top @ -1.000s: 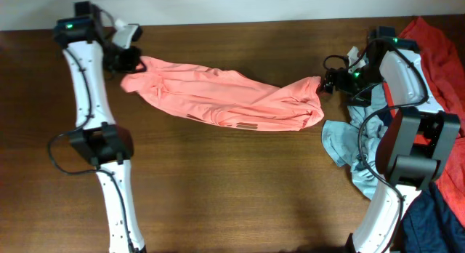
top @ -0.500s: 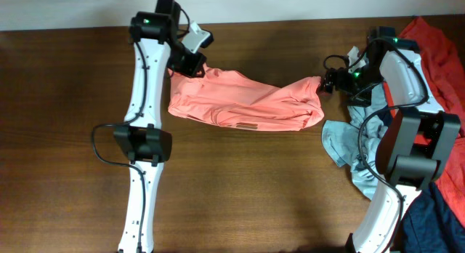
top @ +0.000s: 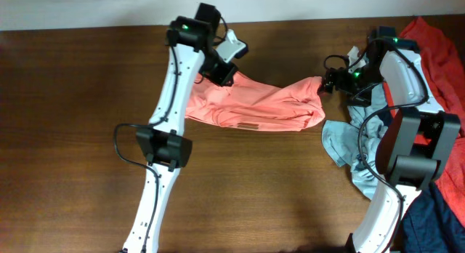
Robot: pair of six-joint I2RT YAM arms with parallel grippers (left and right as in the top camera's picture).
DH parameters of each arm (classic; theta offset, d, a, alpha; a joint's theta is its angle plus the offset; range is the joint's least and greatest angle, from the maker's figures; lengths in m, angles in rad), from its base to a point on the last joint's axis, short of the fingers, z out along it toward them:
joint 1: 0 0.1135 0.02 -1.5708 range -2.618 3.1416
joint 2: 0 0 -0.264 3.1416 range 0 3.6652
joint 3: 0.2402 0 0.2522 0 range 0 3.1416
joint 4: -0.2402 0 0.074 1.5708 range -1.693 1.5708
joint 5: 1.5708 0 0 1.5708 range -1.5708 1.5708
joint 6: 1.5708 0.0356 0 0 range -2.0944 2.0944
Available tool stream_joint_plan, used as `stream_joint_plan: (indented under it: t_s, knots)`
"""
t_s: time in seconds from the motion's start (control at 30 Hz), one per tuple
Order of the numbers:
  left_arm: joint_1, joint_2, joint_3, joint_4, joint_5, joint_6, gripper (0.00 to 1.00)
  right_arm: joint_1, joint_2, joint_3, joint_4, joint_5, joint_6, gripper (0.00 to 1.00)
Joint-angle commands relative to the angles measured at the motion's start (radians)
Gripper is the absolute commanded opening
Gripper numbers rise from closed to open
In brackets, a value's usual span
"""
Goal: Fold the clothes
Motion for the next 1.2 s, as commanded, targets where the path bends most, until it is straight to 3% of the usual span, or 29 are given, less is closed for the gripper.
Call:
stream_joint_plan:
  t_s: [0.0,0.27,0.3,0.33,0.37,0.4,0.43,0.67,0.97,1.17]
  knots:
    - [-0.029,-0.037,-0.006,-0.003,-0.011,-0.008,0.01,-0.002,-0.047,-0.005,0.002,-0.012,-0.001,0.92]
    - [-0.095,-0.037,-0.016,0.007,-0.011,-0.008,0.01,-0.002,-0.047,-0.005,0.002,-0.012,-0.001,0.92]
    - [-0.101,-0.037,-0.016,0.007,-0.013,-0.008,0.12,-0.002,-0.047,-0.005,0.002,-0.012,-0.001,0.92]
    - [-0.108,-0.037,-0.016,0.008,-0.014,-0.008,0.37,-0.002,-0.047,-0.005,0.002,-0.012,-0.001,0.92]
    - [-0.111,-0.037,-0.016,0.008,-0.014,-0.008,0.77,-0.002,-0.047,-0.005,0.002,-0.012,-0.001,0.92]
    - [-0.113,-0.037,-0.016,0.008,-0.014,-0.008,0.93,-0.002,-0.047,-0.005,0.002,-0.012,-0.001,0.92]
    - [-0.115,-0.037,-0.016,0.008,-0.014,-0.008,0.99,-0.002,-0.047,-0.005,0.002,-0.012,-0.001,0.92]
    - [-0.103,-0.047,-0.012,0.043,-0.014,-0.01,0.99,-0.002,-0.047,-0.005,-0.001,-0.01,-0.001,0.92]
    - [0.051,-0.218,-0.012,0.091,-0.014,-0.09,0.99,-0.002,-0.047,-0.005,-0.046,0.093,0.0,0.92]
    - [0.153,-0.228,-0.013,0.097,-0.014,-0.093,0.99,0.008,-0.034,-0.058,-0.007,0.108,0.036,0.69]
